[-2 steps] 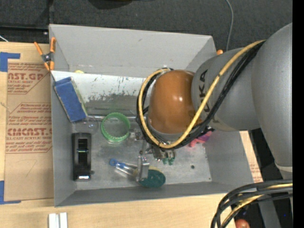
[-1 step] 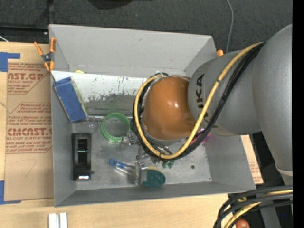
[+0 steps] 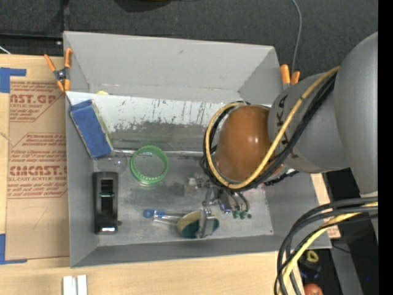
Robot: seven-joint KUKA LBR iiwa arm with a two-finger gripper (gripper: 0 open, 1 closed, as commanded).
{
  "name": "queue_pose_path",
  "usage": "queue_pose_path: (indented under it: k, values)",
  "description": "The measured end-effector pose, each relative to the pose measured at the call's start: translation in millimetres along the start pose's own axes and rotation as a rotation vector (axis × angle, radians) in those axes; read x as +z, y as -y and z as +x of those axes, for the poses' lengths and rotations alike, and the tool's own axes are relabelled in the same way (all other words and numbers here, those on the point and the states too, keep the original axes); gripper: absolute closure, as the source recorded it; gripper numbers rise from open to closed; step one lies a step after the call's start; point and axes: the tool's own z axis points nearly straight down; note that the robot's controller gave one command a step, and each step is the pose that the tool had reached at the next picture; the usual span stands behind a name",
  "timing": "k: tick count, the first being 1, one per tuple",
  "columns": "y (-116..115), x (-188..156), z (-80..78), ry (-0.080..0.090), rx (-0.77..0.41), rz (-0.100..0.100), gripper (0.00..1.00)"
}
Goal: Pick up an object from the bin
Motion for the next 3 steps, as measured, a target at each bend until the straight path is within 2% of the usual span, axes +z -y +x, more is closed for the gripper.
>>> queue_pose_path:
  k: [1,2,3]
  values:
    - [-41,-4,-1.1,0.022,-0.093,-0.005,0.00]
    - [2,30,-3.4,0.002,0.030,-0.002,1.00]
    - [2,30,-3.4,0.002,0.030,-0.002,1.00]
